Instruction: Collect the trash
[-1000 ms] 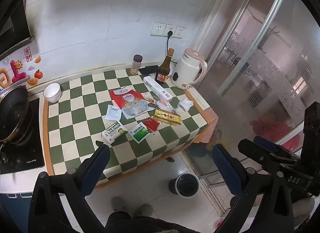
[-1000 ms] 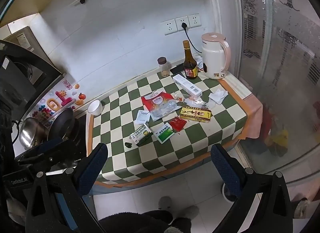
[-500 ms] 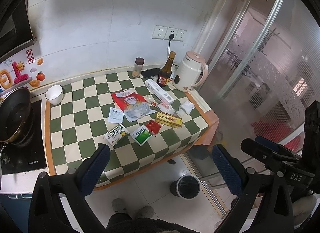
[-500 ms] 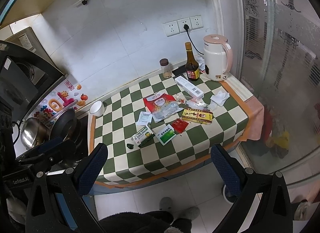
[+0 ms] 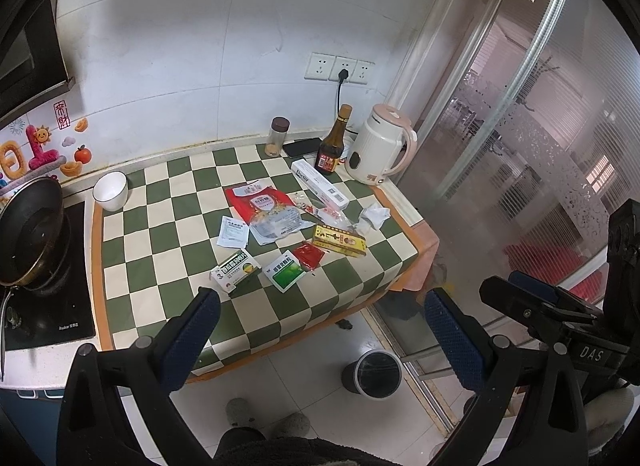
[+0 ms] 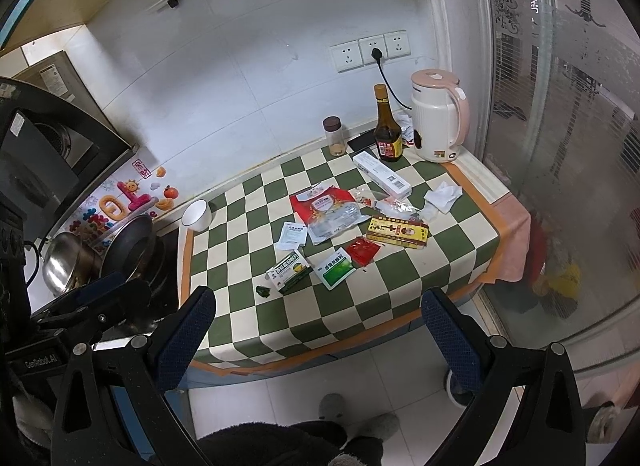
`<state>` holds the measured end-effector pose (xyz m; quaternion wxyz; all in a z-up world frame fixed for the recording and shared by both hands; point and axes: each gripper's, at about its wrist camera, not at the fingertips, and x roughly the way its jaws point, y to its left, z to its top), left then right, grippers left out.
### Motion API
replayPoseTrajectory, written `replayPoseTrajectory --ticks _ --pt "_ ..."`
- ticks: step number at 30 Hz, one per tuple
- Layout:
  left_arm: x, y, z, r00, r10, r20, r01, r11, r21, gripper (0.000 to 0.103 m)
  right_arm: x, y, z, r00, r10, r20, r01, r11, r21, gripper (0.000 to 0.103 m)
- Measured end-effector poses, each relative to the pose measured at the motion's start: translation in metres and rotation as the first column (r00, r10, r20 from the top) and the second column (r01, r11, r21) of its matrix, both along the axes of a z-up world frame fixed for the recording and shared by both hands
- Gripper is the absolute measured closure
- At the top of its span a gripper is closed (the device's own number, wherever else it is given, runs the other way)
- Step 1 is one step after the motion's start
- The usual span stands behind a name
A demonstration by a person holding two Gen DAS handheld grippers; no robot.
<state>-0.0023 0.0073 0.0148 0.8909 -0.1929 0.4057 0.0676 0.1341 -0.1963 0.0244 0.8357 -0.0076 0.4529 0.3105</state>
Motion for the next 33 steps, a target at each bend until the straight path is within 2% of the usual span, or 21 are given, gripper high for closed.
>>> replayPoseTrajectory --ticks 33 --pt "-0.0027 0.0003 0.0005 1.0 0.002 0.005 -0.002 1.0 -0.002 0.0 -0.0064 0.0065 0.001 1.0 0.006 -0.001 -0.006 1.0 0.002 0.0"
